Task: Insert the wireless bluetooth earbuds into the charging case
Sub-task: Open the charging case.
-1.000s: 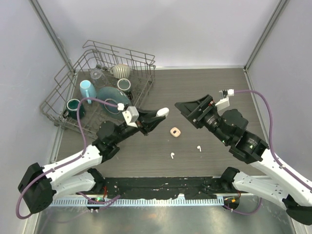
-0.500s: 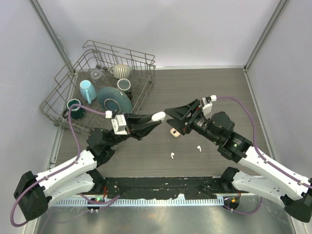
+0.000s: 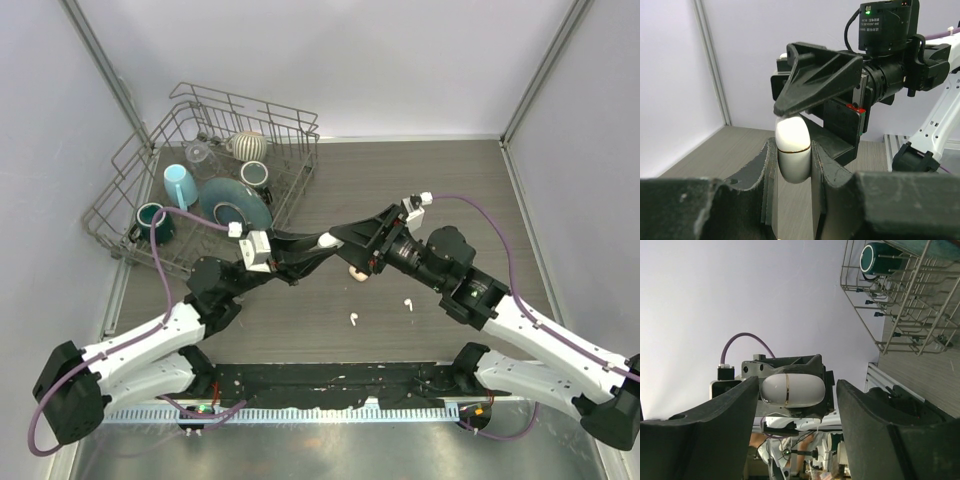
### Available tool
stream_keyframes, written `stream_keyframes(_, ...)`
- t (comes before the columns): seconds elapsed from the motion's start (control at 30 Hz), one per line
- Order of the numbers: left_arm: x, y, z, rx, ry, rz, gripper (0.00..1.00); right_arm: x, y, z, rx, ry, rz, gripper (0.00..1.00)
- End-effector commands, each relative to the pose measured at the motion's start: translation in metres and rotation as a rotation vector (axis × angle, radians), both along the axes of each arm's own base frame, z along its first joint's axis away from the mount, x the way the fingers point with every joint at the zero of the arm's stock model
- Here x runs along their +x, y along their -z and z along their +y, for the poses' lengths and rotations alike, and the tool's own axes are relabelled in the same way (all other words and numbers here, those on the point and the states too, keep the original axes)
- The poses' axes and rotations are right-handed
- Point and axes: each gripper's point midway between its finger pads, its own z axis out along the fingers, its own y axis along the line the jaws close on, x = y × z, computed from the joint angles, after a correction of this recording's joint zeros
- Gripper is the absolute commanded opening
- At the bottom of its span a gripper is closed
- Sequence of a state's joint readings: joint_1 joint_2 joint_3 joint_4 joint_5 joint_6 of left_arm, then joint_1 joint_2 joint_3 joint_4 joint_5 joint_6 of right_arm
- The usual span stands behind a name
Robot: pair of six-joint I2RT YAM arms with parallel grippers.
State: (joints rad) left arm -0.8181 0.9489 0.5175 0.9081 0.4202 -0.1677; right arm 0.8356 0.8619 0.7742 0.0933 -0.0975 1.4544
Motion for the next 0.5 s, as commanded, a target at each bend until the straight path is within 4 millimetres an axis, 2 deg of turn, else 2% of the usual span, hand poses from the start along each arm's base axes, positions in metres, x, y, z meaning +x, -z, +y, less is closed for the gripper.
stream_keyframes(0.0, -0.0048, -0.0335, 0.0011, -0.063, 0.011, -0.087, 0.0, -0.0073, -0.0294, 0.0017, 0.078, -0.04, -0.051, 0.63)
stream_keyframes(0.13, -0.005, -0.0331, -0.0018, -0.059, 0.022, -0.085, 0.0, -0.008, -0.0316, 0.0005, 0.085, -0.039, -0.062, 0.4)
stream_keyframes(0.17, -0.005, -0.0324, -0.0019, -0.059, 0.024, -0.081, 0.0, -0.0081, -0.0326, -0.0003, 0.089, -0.036, -0.065, 0.3)
stream_keyframes(0.2, -0.0045, -0.0314, -0.0025, -0.057, 0.024, -0.079, 0.0, -0.0078, -0.033, -0.0005, 0.091, -0.034, -0.065, 0.24)
stream_keyframes(0.23, -0.0037, -0.0305, -0.003, -0.055, 0.022, -0.076, 0.02, -0.0084, -0.0336, -0.001, 0.092, -0.034, -0.066, 0.18)
stream_keyframes(0.27, -0.003, -0.0307, -0.0028, -0.057, 0.019, -0.073, 0.06, -0.0085, -0.0324, -0.0005, 0.09, -0.037, -0.063, 0.07)
stream_keyframes(0.3, -0.0022, -0.0305, -0.0024, -0.06, 0.015, -0.068, 0.1, -0.0099, -0.0341, -0.0005, 0.096, -0.044, -0.065, 0.04)
stream_keyframes(0.33, -0.0017, -0.0297, -0.0026, -0.059, 0.014, -0.067, 0.19, -0.0107, -0.0341, 0.0003, 0.103, -0.049, -0.055, 0.03)
stream_keyframes(0.37, -0.0015, -0.0296, -0.0028, -0.061, 0.015, -0.061, 0.23, -0.0107, -0.0345, 0.0003, 0.11, -0.05, -0.048, 0.01)
stream_keyframes(0.47, 0.0002, -0.0288, -0.0022, -0.065, 0.006, -0.057, 0.34, -0.0101, -0.0322, -0.002, 0.14, -0.042, -0.006, 0.01)
